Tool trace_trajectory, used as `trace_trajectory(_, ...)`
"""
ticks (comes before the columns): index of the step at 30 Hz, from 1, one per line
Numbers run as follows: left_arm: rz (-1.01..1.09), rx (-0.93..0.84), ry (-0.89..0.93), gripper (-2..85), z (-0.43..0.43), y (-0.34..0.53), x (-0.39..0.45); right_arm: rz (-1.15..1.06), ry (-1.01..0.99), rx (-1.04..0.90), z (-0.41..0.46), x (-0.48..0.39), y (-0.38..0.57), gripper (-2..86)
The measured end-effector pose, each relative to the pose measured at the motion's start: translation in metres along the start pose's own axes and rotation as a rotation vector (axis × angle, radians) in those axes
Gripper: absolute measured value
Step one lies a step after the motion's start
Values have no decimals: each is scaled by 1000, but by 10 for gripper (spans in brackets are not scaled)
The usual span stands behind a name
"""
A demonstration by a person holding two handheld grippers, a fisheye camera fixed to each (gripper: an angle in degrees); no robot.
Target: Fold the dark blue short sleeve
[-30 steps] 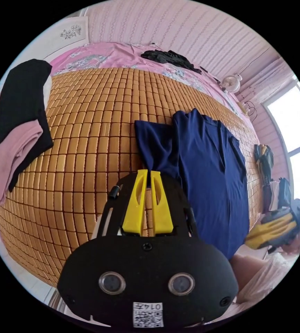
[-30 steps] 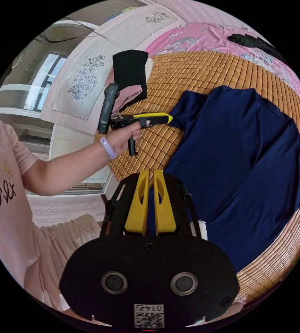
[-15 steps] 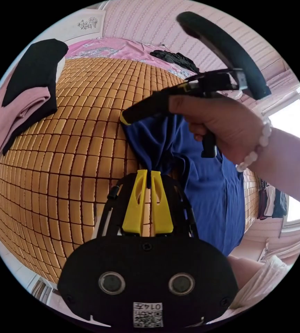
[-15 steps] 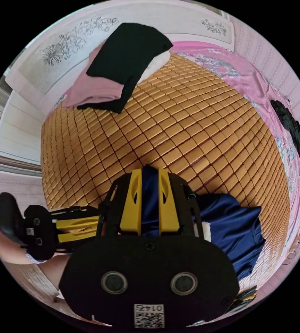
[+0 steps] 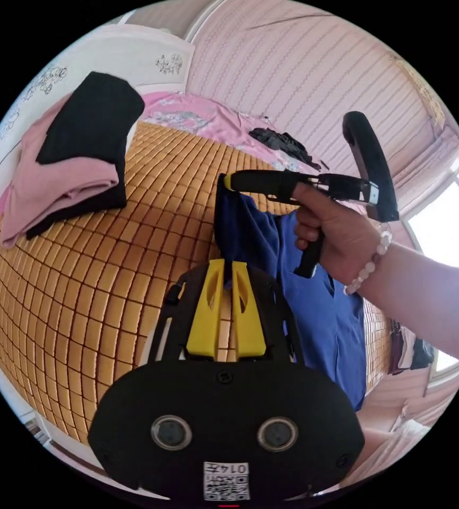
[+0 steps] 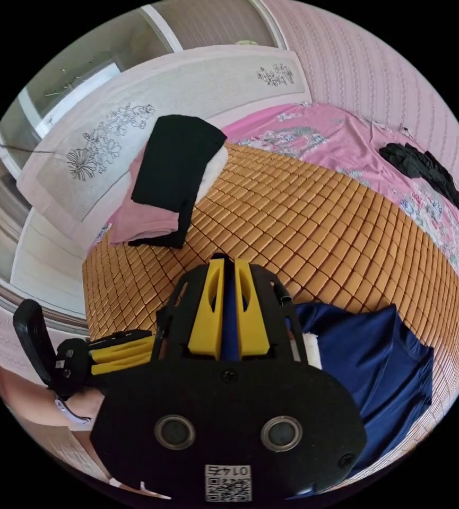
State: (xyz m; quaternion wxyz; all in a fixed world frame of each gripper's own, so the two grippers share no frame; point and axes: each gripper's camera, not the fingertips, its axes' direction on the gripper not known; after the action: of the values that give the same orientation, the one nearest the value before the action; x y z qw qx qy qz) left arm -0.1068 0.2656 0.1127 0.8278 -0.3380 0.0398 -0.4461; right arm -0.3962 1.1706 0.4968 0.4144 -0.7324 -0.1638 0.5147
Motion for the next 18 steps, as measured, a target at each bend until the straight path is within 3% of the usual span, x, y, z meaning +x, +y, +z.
trace_trajectory(4, -72, -143, -38, 4, 20, 12, -26, -6, 46, 65, -25, 11, 27, 48)
trace_trajectory(10, -32, -98, -2, 29, 7, 17, -28, 170, -30, 82, -59, 40, 86, 62)
trace_trajectory(14, 18, -110, -28, 58, 21, 2, -18, 107, -2, 70, -58, 33, 85, 59)
trace_trajectory(18, 65, -172, -58, 33, 47, -11, -8, 76, -14, 27, -43, 32, 62, 62)
